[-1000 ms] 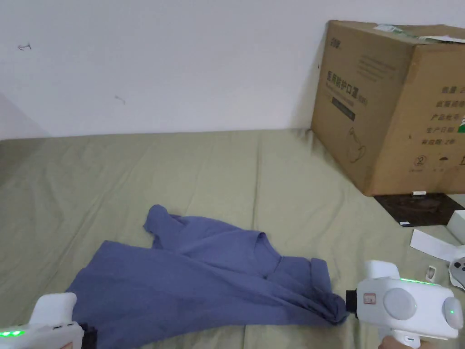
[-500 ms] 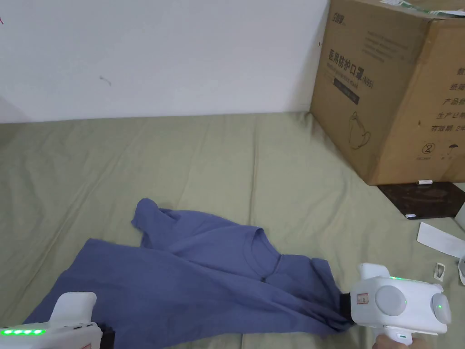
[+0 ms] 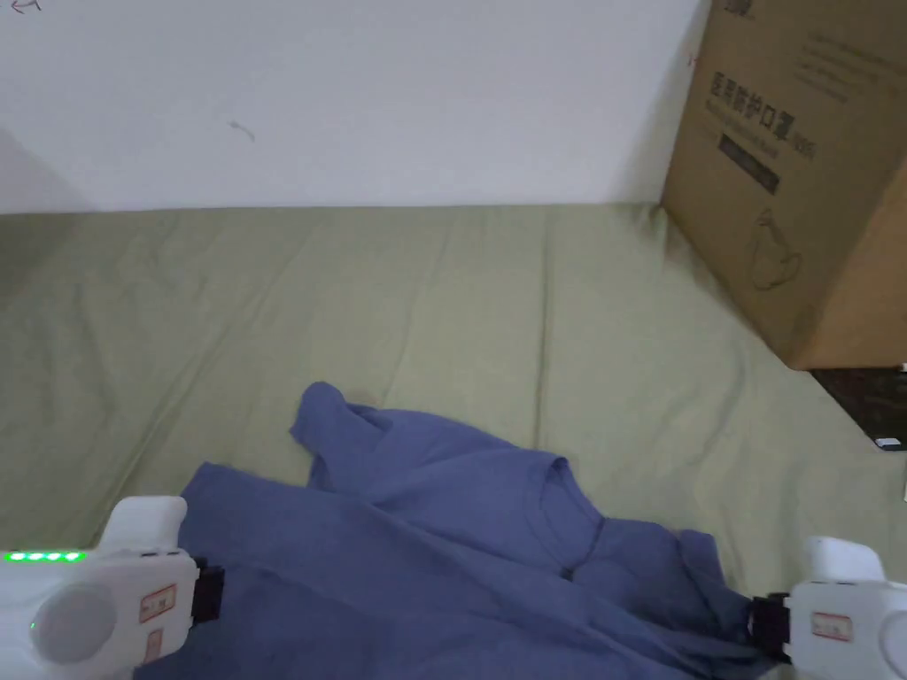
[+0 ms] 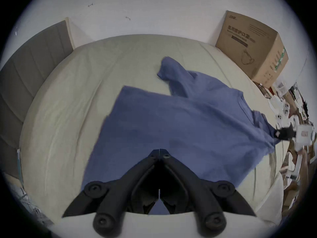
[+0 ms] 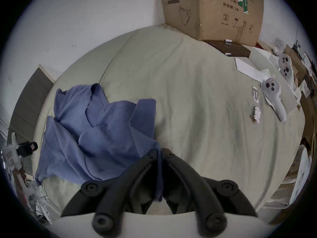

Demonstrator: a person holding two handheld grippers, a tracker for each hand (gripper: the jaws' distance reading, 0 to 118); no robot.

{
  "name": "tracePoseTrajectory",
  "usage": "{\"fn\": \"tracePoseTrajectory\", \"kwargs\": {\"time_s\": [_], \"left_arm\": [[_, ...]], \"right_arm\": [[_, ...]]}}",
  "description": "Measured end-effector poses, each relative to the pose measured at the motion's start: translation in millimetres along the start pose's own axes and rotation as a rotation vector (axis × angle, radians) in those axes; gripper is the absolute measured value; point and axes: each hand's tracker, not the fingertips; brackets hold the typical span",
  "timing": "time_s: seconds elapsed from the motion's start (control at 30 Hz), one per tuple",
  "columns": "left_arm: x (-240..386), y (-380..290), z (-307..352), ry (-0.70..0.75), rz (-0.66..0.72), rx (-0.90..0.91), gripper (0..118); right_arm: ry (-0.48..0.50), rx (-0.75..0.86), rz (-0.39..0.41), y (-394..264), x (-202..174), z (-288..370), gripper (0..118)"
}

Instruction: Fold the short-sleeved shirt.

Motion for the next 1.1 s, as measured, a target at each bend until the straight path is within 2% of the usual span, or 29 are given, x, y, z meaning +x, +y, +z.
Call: {"fn": "tracePoseTrajectory", "kwargs": {"time_s": [0.1,0.13,0.17,0.23,0.27,0.47,0.5,0.57,0.6,0.63,0.67,0.73,0.8,1.0,1.1], "left_arm": [[-27.7,36.8,-23.7,-0.003,0.081,0.025,0],[-36.3,50.1,-33.4,0.006,0.113,0.025,10],[-43.6,62.7,-44.3,0.006,0.101,0.012,31],[-53.2,83.0,-63.5,0.054,0.095,0.006,83],[-55.1,92.0,-72.3,0.063,0.089,0.0,89],[-56.1,114.3,-124.3,0.102,0.081,-0.061,88],[-54.2,113.5,-131.5,0.092,0.074,-0.071,85],[-47.2,107.0,-141.7,0.022,0.084,-0.106,49],[-43.5,102.6,-146.2,0.032,0.072,-0.099,41],[-36.5,99.2,-146.6,0.145,0.007,-0.084,18],[-33.2,97.7,-141.3,0.127,-0.033,-0.061,0],[-29.6,100.8,-136.3,0.176,-0.066,-0.075,0],[-33.6,104.5,-129.6,0.115,-0.017,-0.102,0],[-28.0,120.1,-62.2,0.109,-0.024,0.029,0],[-27.9,137.6,-11.9,0.141,-0.057,0.121,0]], "right_arm": [[-0.002,0.0,-0.035,-1.7,1.7,0.1,4],[0.0,0.002,-0.037,-4.1,1.8,-0.5,4],[-0.006,-0.003,-0.036,-5.7,1.0,-1.3,4],[-0.015,-0.014,-0.029,-7.0,3.6,-3.9,4],[-0.017,-0.021,-0.033,-6.3,4.5,-5.5,4],[-0.034,-0.024,-0.043,-4.5,0.5,-12.5,4],[-0.035,-0.027,-0.042,-4.4,-0.2,-14.0,4],[-0.04,-0.034,-0.039,-4.5,-0.8,-16.6,4],[-0.041,-0.036,-0.038,-4.6,-0.5,-17.4,4],[-0.041,-0.036,-0.04,-4.3,-0.1,-17.1,4],[-0.035,-0.036,-0.048,-3.6,0.7,-16.7,4],[-0.028,-0.025,-0.064,-3.3,0.4,-13.4,4],[-0.028,-0.016,-0.066,-1.6,-2.1,-11.1,4],[0.001,0.042,-0.083,23.0,-10.7,10.8,4],[0.054,0.104,-0.098,48.2,-20.1,30.2,4]]}}
